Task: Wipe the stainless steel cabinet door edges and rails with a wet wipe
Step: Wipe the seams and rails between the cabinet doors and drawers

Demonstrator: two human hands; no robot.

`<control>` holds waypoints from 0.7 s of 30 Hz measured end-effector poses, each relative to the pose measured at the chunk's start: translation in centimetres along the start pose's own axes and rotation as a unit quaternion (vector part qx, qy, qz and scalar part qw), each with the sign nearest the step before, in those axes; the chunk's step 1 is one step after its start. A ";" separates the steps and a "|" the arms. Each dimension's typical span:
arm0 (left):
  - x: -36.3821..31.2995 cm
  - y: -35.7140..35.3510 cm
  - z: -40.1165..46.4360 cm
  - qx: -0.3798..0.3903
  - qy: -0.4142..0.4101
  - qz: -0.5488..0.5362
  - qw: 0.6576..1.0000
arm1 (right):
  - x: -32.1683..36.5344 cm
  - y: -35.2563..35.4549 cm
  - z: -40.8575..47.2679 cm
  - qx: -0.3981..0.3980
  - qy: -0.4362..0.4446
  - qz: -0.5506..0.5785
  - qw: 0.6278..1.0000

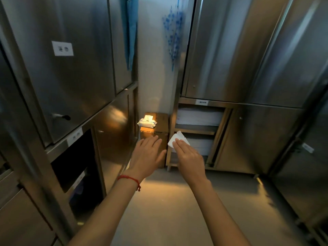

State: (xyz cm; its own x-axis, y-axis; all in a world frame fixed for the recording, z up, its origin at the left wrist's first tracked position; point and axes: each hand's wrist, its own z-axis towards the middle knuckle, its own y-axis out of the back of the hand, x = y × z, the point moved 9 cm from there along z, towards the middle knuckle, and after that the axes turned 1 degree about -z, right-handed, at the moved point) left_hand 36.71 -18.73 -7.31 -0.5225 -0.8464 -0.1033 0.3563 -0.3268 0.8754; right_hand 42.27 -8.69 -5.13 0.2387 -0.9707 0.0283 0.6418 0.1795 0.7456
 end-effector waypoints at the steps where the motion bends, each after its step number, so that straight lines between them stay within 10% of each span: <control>1: -1.0 -0.5 0.7 0.001 -0.007 -0.003 1.000 | -1.1 0.2 -0.1 -0.003 -0.005 -0.005 1.000; 21: -17.3 -8.9 12.3 0.027 -0.183 -0.104 0.977 | -18.9 2.6 -2.4 -0.060 -0.113 -0.119 0.985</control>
State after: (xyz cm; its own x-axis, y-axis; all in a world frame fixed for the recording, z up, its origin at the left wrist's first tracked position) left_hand 33.06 4.03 -7.53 -0.8242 -0.5547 -0.1139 0.1778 -0.4445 0.8780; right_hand 41.18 10.54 -5.30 -0.0885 -0.9959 0.0197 0.7446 -0.0530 0.6654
